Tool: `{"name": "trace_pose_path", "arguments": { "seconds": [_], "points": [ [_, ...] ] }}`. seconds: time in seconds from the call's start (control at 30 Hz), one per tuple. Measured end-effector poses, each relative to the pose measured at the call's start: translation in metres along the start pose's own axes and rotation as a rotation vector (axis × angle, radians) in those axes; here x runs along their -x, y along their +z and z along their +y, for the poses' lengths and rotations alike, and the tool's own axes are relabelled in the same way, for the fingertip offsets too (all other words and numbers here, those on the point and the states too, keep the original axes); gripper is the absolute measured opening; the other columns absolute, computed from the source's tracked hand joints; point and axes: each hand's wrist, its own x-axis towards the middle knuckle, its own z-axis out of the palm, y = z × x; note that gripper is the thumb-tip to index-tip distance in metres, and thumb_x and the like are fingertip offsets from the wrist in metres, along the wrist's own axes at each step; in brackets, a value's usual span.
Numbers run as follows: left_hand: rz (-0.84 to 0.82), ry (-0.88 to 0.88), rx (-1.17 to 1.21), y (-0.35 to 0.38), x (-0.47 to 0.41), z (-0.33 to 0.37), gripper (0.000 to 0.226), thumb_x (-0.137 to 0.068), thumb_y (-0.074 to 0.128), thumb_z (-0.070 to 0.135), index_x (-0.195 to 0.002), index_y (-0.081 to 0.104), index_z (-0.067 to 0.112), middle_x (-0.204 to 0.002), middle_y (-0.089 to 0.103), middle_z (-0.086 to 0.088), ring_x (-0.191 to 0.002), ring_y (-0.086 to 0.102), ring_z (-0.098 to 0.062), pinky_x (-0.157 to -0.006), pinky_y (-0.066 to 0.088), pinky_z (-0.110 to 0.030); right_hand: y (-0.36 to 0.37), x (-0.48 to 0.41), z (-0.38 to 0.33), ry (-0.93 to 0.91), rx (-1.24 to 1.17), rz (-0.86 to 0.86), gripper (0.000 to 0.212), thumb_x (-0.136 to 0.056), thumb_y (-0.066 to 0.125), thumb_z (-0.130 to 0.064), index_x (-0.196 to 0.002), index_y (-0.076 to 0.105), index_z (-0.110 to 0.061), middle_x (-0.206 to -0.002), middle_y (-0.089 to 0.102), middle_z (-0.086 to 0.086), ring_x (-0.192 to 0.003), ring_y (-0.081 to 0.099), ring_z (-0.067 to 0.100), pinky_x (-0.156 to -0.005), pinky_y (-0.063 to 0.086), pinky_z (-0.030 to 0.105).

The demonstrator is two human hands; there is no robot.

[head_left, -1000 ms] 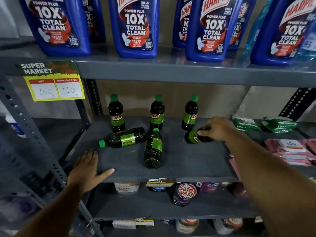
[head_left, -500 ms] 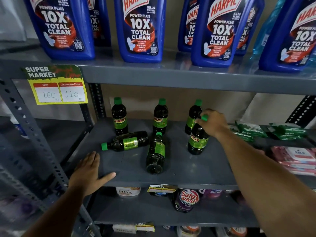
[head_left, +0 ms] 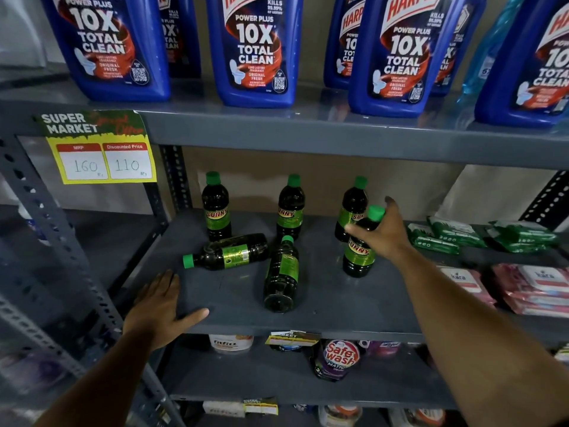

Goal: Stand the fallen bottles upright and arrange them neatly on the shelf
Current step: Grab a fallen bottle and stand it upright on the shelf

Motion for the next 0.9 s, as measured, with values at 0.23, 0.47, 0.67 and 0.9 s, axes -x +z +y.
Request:
{"name": "trace_pose_path", "arguments": {
  "seconds": [0.23,0.47,0.67,0.9],
  "points": [
    [-0.031,-0.008,0.021,0.004,-0.002,-0.003,0.14,-0.055,0.006,0.104,-0.156,0.012,0.008,-0.166,0.008,-0.011,-0.152,0.007,-0.025,-0.123,0.01,-0.046,0.035,0.021,0.038,0.182,-0.13,0.116,0.073,-0.06,0.086,-0.022,-0.121,0.045,-0.014,-0.109,0.063,0.0,-0.099,0.062,0.021,-0.08,0.046,0.031],
    [-0.044,-0.001,0.014,0.004,-0.002,-0.004,0.139,-0.056,0.005,0.104,-0.156,0.01,0.008,-0.166,0.006,-0.011,-0.152,0.006,-0.025,-0.123,0.009,-0.044,0.027,0.015,0.05,0.151,-0.231,-0.022,0.065,-0.062,0.075,-0.005,-0.122,0.051,0.002,-0.109,0.066,0.018,-0.102,0.066,0.03,-0.09,0.054,0.048],
    [-0.07,0.003,0.036,0.0,-0.001,-0.003,0.141,-0.053,0.002,0.104,-0.156,0.004,0.008,-0.166,0.0,-0.01,-0.152,0.0,-0.024,-0.124,0.006,-0.043,0.035,0.025,0.053,0.025,-0.21,-0.011,0.054,-0.06,0.085,-0.006,-0.108,0.061,-0.009,-0.101,0.069,0.011,-0.096,0.067,0.021,-0.086,0.055,0.042],
    [-0.091,-0.001,0.018,-0.002,-0.001,-0.001,0.141,-0.052,0.0,0.104,-0.156,-0.002,0.01,-0.166,-0.004,-0.009,-0.152,-0.002,-0.023,-0.124,0.004,-0.044,0.039,0.032,0.069,0.133,-0.053,0.011,0.042,-0.057,0.077,-0.014,-0.096,0.062,-0.015,-0.085,0.07,0.006,-0.084,0.07,0.025,-0.064,0.055,0.033]
  ]
}}
